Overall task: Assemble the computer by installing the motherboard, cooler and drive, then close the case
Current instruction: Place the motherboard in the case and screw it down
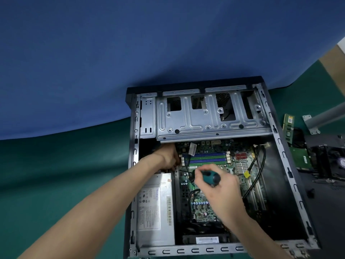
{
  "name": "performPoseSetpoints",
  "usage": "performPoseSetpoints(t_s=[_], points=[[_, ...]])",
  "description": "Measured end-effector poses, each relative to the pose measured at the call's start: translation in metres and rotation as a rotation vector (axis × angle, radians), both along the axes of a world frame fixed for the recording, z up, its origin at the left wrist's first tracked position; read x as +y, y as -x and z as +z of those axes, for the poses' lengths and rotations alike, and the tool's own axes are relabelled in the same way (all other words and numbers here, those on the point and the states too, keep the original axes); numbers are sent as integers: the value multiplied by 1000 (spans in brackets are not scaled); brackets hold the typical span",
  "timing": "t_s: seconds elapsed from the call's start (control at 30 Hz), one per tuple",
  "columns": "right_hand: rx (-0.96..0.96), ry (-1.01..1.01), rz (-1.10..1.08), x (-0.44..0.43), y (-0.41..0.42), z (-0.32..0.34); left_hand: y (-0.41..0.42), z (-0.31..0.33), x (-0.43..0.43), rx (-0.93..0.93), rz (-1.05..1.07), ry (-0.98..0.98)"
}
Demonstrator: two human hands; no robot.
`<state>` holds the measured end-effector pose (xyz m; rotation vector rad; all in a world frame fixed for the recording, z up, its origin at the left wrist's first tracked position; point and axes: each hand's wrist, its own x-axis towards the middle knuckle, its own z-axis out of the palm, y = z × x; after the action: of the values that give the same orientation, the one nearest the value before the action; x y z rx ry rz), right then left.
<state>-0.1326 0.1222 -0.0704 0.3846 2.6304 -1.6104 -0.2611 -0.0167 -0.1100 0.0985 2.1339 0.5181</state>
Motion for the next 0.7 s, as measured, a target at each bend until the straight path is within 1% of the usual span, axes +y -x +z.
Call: performPoseSetpoints(t_s=[0.27, 0.47, 0.7], points=[[-49, -106, 46, -6, 5, -3, 0, 1, 1, 9, 2, -5], [-76, -127, 84, -6, 6, -4, 0, -1, 2, 9, -8, 3], [-64, -150, 98, -6, 7, -7, 1, -1, 2, 5, -15, 8]])
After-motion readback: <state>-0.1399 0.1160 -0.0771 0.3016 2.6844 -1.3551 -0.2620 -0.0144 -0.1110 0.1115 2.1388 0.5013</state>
